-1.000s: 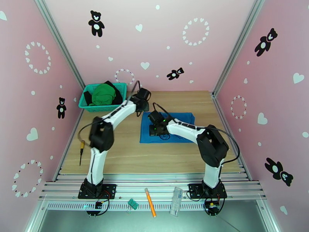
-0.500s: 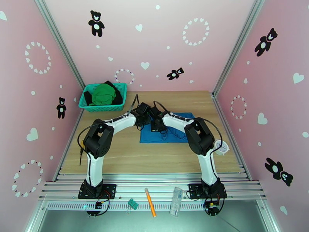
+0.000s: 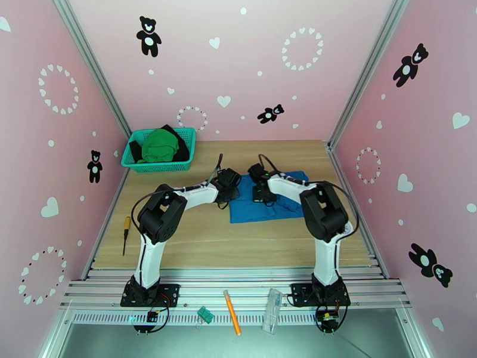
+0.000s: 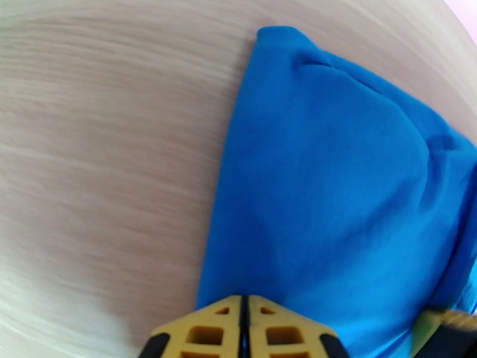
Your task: Fold and stack the mixed laundry pile
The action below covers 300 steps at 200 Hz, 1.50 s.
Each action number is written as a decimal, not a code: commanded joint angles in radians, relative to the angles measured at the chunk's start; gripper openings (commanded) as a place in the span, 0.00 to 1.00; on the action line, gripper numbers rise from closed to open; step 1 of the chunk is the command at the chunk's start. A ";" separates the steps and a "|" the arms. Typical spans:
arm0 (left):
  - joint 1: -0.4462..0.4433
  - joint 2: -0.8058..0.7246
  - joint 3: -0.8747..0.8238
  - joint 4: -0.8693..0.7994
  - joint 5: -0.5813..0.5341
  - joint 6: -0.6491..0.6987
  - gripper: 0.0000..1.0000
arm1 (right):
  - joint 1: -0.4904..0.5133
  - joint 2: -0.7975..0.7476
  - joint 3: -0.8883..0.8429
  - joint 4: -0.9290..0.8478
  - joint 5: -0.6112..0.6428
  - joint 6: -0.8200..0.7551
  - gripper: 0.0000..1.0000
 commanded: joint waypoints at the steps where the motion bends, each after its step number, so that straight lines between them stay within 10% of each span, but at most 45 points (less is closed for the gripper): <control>1: 0.002 0.080 0.007 -0.121 0.007 0.013 0.13 | -0.008 -0.069 -0.030 0.024 -0.018 0.007 0.00; 141: 0.136 0.289 0.617 -0.305 0.073 0.313 0.17 | -0.230 -0.275 0.075 -0.158 -0.155 -0.142 0.01; 216: -0.005 -0.154 0.088 -0.222 0.075 0.210 0.35 | -0.468 0.002 0.263 -0.145 -0.290 -0.303 0.00; 257: -0.042 -0.057 -0.009 -0.139 0.084 0.093 0.29 | -0.498 0.167 0.349 -0.152 -0.342 -0.284 0.00; 300: -0.010 0.093 0.110 -0.211 0.010 0.100 0.26 | -0.496 0.078 0.066 0.001 -0.363 -0.162 0.00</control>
